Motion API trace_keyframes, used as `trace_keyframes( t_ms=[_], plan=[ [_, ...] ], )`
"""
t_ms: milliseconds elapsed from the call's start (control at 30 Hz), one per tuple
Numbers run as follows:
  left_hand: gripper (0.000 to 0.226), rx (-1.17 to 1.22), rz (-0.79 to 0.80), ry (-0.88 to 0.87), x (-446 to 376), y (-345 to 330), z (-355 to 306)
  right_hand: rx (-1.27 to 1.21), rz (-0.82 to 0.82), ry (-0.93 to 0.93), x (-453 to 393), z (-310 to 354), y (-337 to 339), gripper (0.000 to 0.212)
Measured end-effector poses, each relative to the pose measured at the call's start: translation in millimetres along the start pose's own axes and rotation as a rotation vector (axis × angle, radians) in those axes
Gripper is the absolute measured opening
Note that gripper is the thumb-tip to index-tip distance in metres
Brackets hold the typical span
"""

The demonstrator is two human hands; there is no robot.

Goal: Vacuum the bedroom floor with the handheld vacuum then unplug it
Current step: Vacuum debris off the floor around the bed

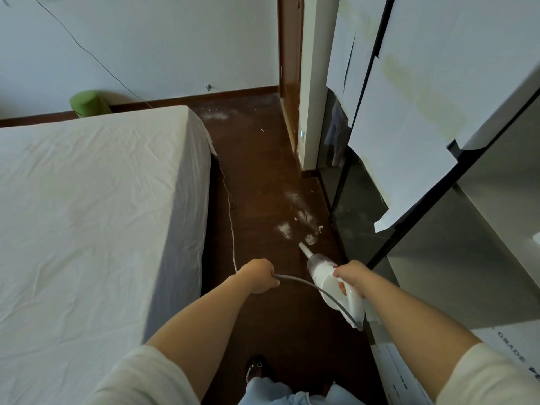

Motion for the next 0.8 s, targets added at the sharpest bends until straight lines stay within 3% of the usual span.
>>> trace_keyframes(
  t_ms=[400, 800],
  plan=[
    [0.029, -0.007, 0.003, -0.029, -6, 1, -25, 0.012, -0.090, -0.023, -11, -5, 38, 0.036],
    [0.028, 0.006, -0.007, -0.010, -9, 4, -31, -0.011, 0.007, -0.021, -7, 2, 34, 0.036]
  ],
)
Point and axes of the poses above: each hand's wrist, its own x-axis away from the middle knuckle, its own y-axis out of the back of the hand, z = x × y, the point moved 6 cm from there along -x, towards the middle knuckle, and after that the axes turned 1 degree about -x, right-handed, at the moved point
